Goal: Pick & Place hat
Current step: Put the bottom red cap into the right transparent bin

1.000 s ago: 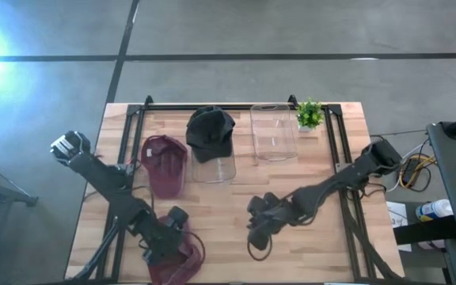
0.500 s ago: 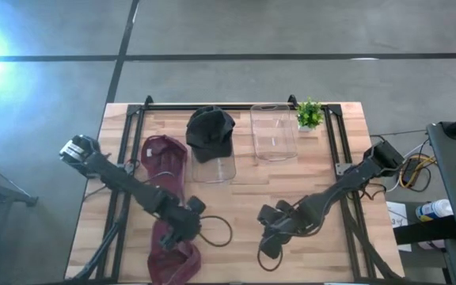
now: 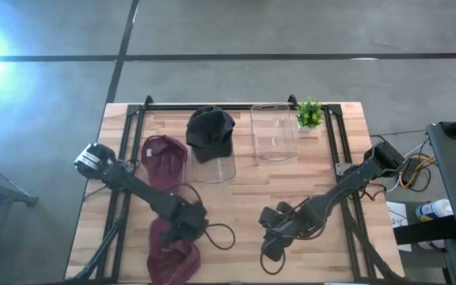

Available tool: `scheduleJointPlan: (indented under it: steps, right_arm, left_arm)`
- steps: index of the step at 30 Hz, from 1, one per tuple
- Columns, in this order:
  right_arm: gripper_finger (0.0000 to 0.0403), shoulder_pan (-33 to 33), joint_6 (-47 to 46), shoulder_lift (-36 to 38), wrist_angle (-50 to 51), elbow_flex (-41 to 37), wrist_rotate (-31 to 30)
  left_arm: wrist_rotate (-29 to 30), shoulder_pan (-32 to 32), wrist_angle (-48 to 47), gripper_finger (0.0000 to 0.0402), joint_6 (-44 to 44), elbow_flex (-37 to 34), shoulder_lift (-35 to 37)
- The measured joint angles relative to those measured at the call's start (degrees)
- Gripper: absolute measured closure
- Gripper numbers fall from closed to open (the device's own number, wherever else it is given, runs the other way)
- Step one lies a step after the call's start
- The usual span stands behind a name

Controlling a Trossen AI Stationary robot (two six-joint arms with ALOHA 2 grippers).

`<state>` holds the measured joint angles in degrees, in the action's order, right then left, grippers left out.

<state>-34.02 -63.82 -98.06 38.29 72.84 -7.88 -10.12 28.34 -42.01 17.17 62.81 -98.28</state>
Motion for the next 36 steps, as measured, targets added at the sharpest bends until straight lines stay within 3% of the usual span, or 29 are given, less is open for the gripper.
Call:
scheduleJointPlan:
  steps: [8, 13, 20, 26, 31, 36]
  right_arm:
    - [0.0296, 0.0, 1.1, 0.0, -0.13, 0.0, -0.06]
    - [0.0301, 0.0, 2.75, 0.0, -0.28, 0.0, -0.55]
    - [0.03, -0.19, 3.36, 0.0, -0.52, 0.0, -1.31]
    - [0.0305, -1.4, 4.43, 0.0, -2.11, 0.0, -1.53]
    - [0.0306, -4.05, 3.76, 0.11, -2.19, 0.9, -3.03]
    - [0.0313, -9.31, -4.63, 0.89, 0.51, 2.33, -8.87]
  left_arm:
    - [2.22, 0.0, -11.47, 0.0209, -0.02, 3.16, -0.18]
    - [2.11, 0.0, -15.01, 0.0266, -4.96, 5.6, -0.15]
    - [0.02, 0.02, -15.1, 0.0379, -13.41, 5.18, -0.15]
    - [0.32, -0.5, -15.48, 0.0392, -27.06, 5.46, 0.11]
    - [1.98, -0.48, -6.58, 0.0394, -42.96, 6.23, 4.02]
    - [10.23, -0.46, 11.04, 0.0394, -61.23, 4.45, 9.65]
